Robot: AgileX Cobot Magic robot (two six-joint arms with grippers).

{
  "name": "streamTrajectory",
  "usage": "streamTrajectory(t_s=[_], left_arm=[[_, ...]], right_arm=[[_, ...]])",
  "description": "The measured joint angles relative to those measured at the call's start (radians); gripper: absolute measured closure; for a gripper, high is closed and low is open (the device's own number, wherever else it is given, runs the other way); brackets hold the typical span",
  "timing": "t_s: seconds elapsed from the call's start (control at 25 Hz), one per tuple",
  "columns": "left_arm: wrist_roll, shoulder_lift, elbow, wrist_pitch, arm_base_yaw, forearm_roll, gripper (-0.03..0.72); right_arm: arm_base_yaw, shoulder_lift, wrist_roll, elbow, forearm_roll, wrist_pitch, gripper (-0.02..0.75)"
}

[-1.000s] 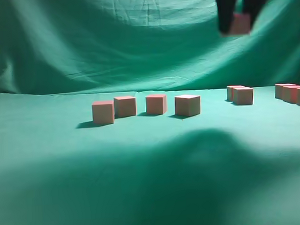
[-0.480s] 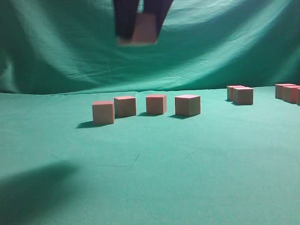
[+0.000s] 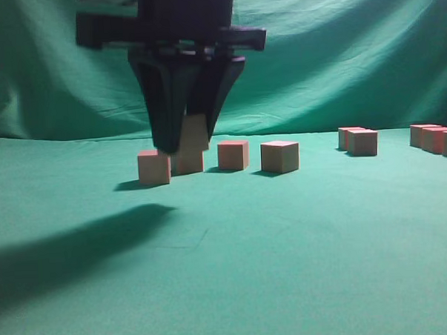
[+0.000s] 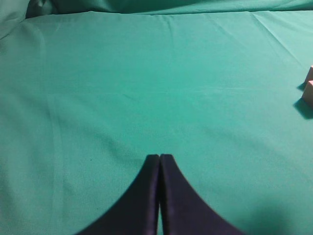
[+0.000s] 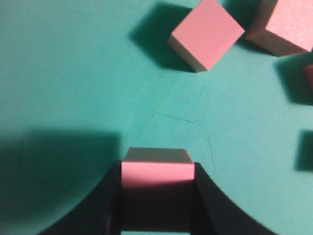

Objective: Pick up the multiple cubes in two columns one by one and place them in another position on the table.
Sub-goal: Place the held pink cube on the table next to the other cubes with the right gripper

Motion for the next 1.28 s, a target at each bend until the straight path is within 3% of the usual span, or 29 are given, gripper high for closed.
streamTrajectory(t_s=[0.48,0.92,1.28], left_arm=[[0.0,0.0,0.0,0.0,0.0,0.0,0.688],[0.0,0.0,0.0,0.0,0.0,0.0,0.688],[0.002,0.0,0.0,0.0,0.0,0.0,0.688]], right_arm=[[0.0,0.082,-0.015,-0.014,-0.079,-0.091,0.48],[-0.022,0.16,-0.015,-0.241,-0.053,0.098,0.48],[-0.022,0.164,0.111,-0.264,0.002,0.152,0.48]])
